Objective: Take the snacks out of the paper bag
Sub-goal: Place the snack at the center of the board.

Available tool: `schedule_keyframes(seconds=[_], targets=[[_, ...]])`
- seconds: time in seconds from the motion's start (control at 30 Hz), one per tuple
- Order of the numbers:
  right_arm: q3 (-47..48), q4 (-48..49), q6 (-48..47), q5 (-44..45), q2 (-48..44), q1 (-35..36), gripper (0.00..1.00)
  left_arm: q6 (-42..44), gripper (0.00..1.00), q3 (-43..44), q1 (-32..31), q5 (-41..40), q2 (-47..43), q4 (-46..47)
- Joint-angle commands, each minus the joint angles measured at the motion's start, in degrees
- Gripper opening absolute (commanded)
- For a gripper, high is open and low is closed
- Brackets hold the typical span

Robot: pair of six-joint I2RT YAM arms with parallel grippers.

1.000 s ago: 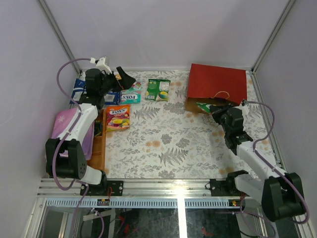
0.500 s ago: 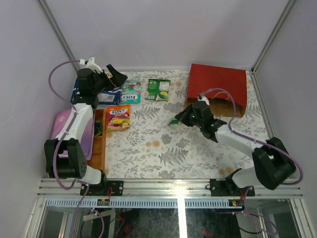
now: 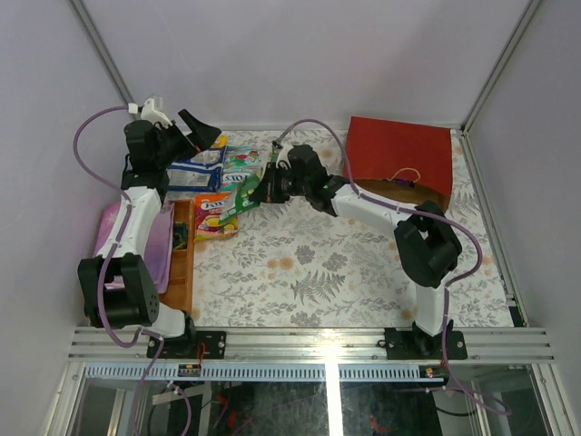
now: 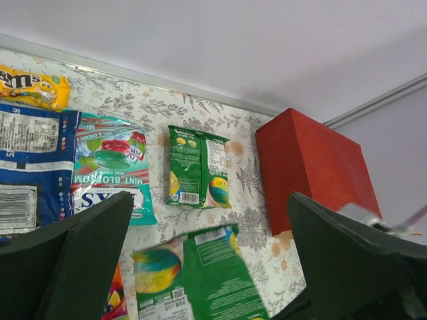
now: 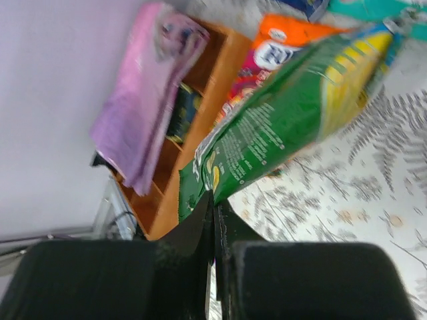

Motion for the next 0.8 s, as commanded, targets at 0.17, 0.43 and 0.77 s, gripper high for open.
schedule_keyframes(seconds=[0.17,0.43,0.77], targets=[[-15.00,-2.80,-9.52,-5.71,1.27,-0.37,0.00,-0.50,1.00,1.02,1.10,3.28,1.17,3.45],[-23.58,-0.14,-9.25,-5.09,0.82,-0.36,0.00,-0.28,1.00,1.41,1.21,3.53,1.21,2.91],[-21.21,6.80,-0.35,9.12,0.74,-0.39,0.00,-0.63,1.00,1.64,1.11,4.80,1.53,3.16]])
